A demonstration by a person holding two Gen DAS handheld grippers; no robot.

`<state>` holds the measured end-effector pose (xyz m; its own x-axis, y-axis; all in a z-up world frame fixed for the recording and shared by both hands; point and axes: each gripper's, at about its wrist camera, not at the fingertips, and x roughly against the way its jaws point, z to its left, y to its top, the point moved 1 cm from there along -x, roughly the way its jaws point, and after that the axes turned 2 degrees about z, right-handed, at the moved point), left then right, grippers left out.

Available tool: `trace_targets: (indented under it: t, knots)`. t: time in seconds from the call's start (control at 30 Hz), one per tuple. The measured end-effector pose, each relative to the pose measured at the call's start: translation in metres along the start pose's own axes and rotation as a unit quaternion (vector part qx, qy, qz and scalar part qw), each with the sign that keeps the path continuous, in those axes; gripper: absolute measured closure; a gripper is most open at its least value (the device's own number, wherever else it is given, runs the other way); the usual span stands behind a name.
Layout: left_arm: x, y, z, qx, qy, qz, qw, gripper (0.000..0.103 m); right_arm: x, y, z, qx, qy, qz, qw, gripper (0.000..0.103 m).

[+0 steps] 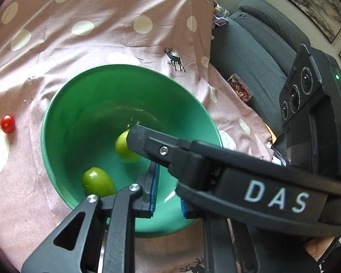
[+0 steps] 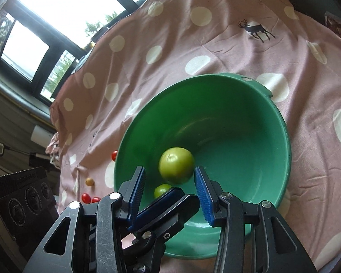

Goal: Organize fruits
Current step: 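Carry the green-yellow fruit into the green bowl and open the right gripper, then move the right gripper back to the large orange and open around it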

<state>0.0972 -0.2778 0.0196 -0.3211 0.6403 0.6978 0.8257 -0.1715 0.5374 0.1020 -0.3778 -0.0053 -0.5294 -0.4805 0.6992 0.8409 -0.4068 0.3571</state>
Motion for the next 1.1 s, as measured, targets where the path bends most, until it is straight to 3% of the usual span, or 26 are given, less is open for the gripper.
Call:
trace_targets:
  t: [0.13, 0.2, 0.3, 0.33, 0.47, 0.63, 0.73, 0.87, 0.93, 1.1]
  knots:
    - [0.006, -0.003, 0.0, 0.004, 0.014, -0.006, 0.9999, 0.075, -0.002, 0.0, 0.0, -0.002, -0.02, -0.005, 1.0, 0.055]
    - [0.017, -0.007, 0.003, 0.008, 0.022, -0.019, 0.9995, 0.062, 0.001, 0.0, 0.003, 0.005, -0.026, -0.015, 1.0, 0.054]
    - [0.037, -0.013, 0.008, 0.018, 0.035, -0.045, 0.9982, 0.041, 0.011, -0.001, 0.008, 0.017, -0.049, -0.051, 0.997, 0.038]
    - [0.044, -0.015, 0.009, 0.019, 0.043, -0.053, 0.9975, 0.039, 0.015, -0.001, 0.009, 0.019, -0.05, -0.064, 0.996, 0.032]
    - [0.085, -0.033, 0.025, 0.034, 0.095, -0.099, 0.99, 0.029, 0.027, -0.002, 0.018, 0.036, -0.031, -0.102, 0.994, 0.029]
    - [0.139, -0.063, 0.072, 0.104, 0.172, -0.145, 0.9688, 0.022, 0.031, -0.008, 0.041, 0.061, -0.012, -0.133, 0.989, 0.025]
    - [0.174, -0.086, 0.107, 0.161, 0.211, -0.167, 0.9494, 0.022, 0.026, -0.013, 0.06, 0.089, -0.006, -0.131, 0.987, 0.025]
    - [0.211, -0.114, 0.144, 0.201, 0.276, -0.186, 0.9214, 0.021, 0.013, -0.025, 0.088, 0.132, -0.009, -0.118, 0.984, 0.025]
    - [0.226, -0.131, 0.163, 0.224, 0.289, -0.199, 0.9092, 0.021, 0.003, -0.032, 0.102, 0.151, -0.002, -0.103, 0.983, 0.025]
    - [0.239, -0.16, 0.21, 0.288, 0.288, -0.204, 0.8902, 0.023, -0.029, -0.056, 0.135, 0.191, 0.037, -0.034, 0.98, 0.025]
